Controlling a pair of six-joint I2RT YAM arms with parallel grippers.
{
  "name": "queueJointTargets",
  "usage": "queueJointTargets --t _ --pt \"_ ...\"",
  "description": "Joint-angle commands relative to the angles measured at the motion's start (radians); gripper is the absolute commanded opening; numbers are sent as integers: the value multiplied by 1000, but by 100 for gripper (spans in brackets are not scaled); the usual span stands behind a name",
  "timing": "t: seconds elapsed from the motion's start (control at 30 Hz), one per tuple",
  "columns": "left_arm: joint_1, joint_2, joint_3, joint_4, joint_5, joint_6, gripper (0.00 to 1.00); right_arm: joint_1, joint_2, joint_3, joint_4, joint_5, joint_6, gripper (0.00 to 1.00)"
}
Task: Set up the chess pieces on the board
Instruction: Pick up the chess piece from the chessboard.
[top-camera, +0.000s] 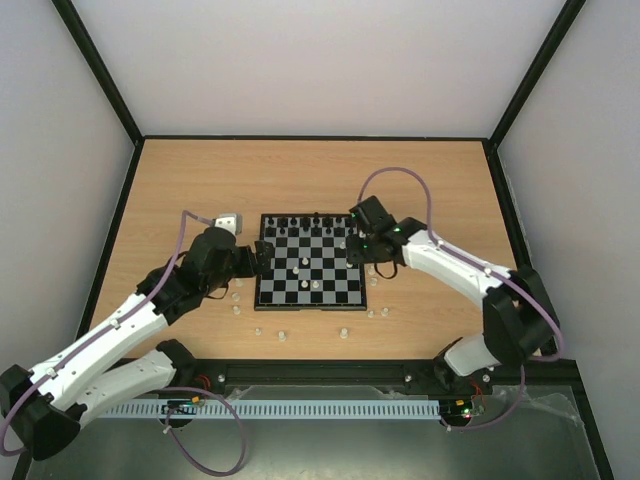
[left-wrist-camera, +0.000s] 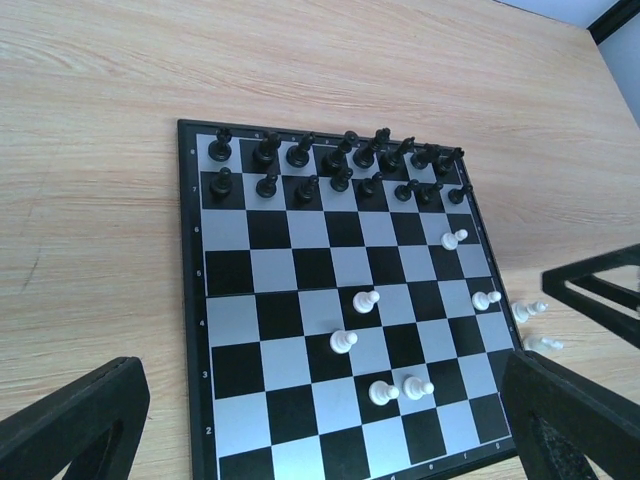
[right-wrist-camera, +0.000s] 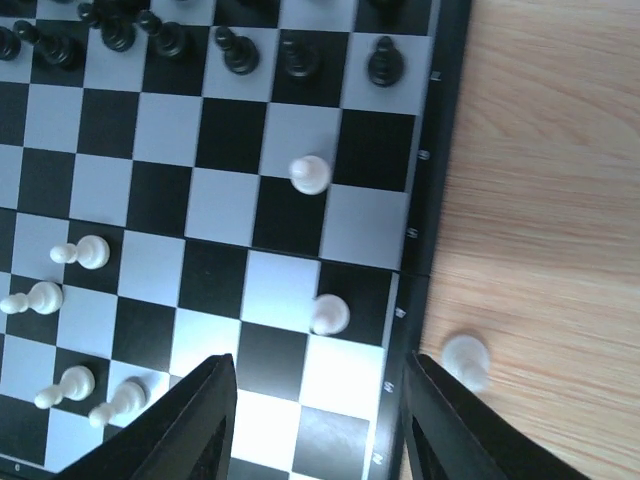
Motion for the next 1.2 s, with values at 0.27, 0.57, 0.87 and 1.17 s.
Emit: queueJointTargets --t 0.27,0.57,0.87,1.17 --pt "-4 -37 -35 18 6 -6 99 72 192 105 -61 105 7 27" --pt "-4 -30 -54 32 11 -15 99 79 254 97 -47 102 0 26" --pt "-4 -45 -57 15 3 -20 100 78 273 83 -27 87 -1 10" --pt "-4 -31 -82 36 17 -15 99 108 166 7 -65 98 34 2"
